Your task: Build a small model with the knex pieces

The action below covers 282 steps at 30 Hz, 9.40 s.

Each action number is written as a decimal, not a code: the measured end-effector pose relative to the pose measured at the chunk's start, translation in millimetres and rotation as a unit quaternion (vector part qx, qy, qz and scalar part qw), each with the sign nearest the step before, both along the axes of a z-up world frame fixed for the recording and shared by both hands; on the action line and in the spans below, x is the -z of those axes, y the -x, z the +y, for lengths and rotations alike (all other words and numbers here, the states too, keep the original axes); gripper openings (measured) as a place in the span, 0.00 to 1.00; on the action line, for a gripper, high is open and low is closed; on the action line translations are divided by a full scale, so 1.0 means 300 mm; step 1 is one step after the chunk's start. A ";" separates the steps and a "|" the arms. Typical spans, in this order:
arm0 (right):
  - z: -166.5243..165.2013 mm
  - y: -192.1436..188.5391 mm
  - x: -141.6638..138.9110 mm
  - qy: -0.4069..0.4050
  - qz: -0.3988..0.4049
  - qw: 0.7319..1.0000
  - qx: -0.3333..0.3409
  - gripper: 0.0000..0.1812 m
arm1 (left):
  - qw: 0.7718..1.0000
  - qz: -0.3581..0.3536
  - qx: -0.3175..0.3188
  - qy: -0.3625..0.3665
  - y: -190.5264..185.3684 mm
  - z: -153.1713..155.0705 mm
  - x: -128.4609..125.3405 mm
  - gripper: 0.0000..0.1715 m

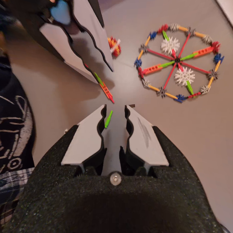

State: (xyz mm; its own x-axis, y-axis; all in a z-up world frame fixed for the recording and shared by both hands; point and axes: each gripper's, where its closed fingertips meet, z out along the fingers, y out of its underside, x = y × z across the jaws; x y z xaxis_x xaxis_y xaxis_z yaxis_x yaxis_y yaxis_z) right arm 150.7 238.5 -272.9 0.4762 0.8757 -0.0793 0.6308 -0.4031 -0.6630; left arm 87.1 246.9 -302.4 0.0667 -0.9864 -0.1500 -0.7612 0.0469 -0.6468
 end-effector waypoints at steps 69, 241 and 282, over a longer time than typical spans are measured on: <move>-0.188 0.061 -0.528 -0.087 0.633 0.767 -0.065 0.23 | 0.916 -0.395 0.062 0.042 -0.130 -0.189 -0.511 0.16; -0.089 0.010 -0.125 -0.131 0.277 0.952 0.015 0.25 | 0.987 0.013 -0.139 0.076 -0.033 -0.060 0.072 0.06; -0.049 -0.132 -0.300 -0.205 0.401 0.889 0.083 0.25 | 0.964 -0.063 -0.238 -0.105 0.555 0.109 -0.452 0.29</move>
